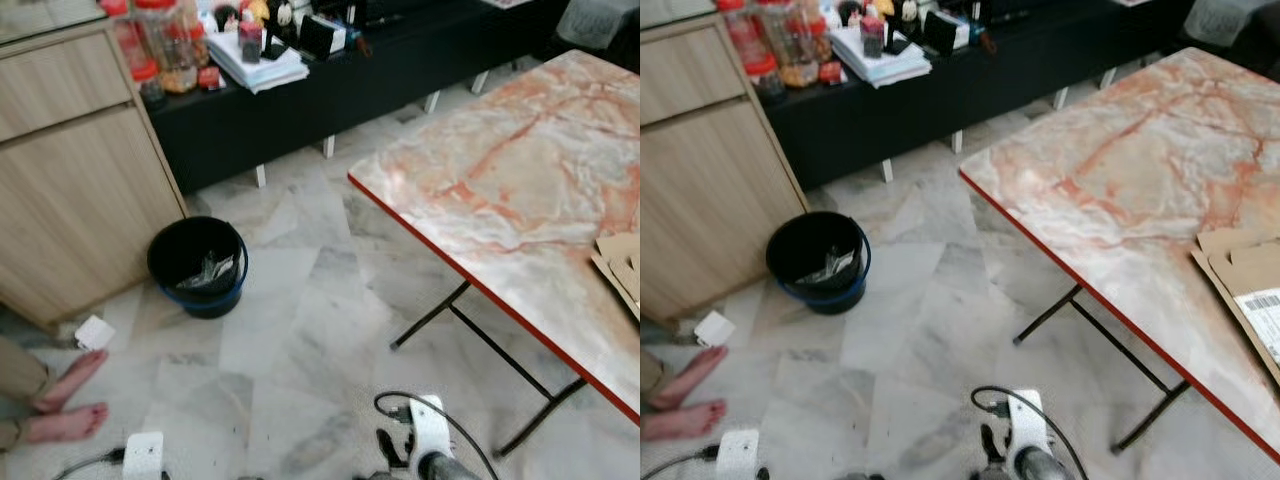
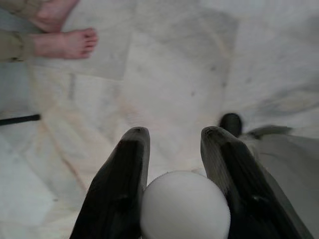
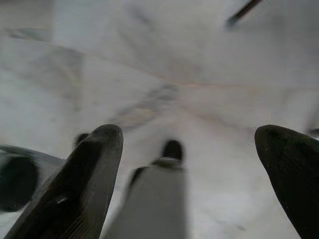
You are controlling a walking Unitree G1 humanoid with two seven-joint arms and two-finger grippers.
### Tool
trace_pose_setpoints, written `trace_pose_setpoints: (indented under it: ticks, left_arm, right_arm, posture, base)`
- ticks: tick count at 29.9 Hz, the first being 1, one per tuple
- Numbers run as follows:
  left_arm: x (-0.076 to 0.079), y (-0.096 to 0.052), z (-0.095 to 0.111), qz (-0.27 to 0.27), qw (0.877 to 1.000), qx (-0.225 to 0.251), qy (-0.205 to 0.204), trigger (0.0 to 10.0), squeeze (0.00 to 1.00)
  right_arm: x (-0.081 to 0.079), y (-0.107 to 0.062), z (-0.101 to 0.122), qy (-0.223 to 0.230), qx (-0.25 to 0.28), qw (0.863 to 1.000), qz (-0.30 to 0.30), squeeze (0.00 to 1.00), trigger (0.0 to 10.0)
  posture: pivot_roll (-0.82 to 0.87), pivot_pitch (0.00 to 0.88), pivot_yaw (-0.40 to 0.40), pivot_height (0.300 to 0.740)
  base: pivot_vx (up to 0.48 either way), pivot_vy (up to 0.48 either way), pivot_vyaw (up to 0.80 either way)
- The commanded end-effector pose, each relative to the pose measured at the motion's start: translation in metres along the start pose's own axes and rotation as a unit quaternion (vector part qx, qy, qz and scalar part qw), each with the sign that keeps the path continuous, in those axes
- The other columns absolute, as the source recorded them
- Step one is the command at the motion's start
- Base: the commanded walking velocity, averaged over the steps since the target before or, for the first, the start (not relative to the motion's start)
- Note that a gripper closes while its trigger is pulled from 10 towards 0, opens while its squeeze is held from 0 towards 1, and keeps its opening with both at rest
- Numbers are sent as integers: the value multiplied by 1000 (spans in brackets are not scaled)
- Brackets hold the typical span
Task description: Picking trash to rubbish bin
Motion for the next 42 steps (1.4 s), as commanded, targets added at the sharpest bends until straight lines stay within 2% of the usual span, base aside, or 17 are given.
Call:
trace_pose_setpoints:
  ticks: [1,4,14,20,30,34,37,42]
  left_arm:
    - [-12,-3,-12,16,1000,-20,3,10000,0]
    - [-12,-3,-13,16,1000,-21,3,10000,0]
    - [-10,-4,-16,13,1000,-26,6,10000,0]
    - [-11,-2,-9,11,1000,-20,10,10000,0]
    - [-15,1,-1,13,1000,-12,14,10000,0]
    - [-15,1,-1,13,1000,-13,15,10000,0]
    - [-15,1,-3,11,1000,-15,17,10000,0]
    - [-15,0,-4,11,1000,-17,17,10000,0]
  right_arm:
    - [-8,2,3,-5,4,1000,7,0,10000]
    - [-9,2,3,-4,3,1000,11,0,10000]
    - [-7,1,2,-5,2,1000,11,0,10000]
    - [-9,2,6,-16,4,1000,13,0,10000]
    - [-14,3,8,-12,7,1000,15,0,10000]
    - [-14,3,5,-17,2,1000,15,0,10000]
    - [-12,2,0,-42,-8,999,16,0,10000]
    - [-12,2,0,-23,-6,1000,13,0,10000]
  posture:
    - [105,183,-35,740]
    - [103,179,-34,740]
    - [95,169,-37,740]
    - [101,140,-28,740]
    - [105,117,-13,740]
    - [106,109,-11,740]
    - [106,104,-10,740]
    - [106,100,-9,740]
  base:
    - [251,0,506]
    - [250,0,692]
    - [251,0,0]
    - [251,0,800]
    - [250,0,0]
    - [251,0,0]
    - [252,0,423]
    - [249,0,800]
Point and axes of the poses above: a point about 5 cm out from each wrist's last joint towards the gripper, its own y axis pointing out of the wrist towards the gripper, its own z axis along the axis of the wrist's last joint, x = y × z, the point moved 1 cm from there along y, pointing out of the wrist towards the gripper, and after that the axes turned 2 degrees about -y, right-handed, at the moved point
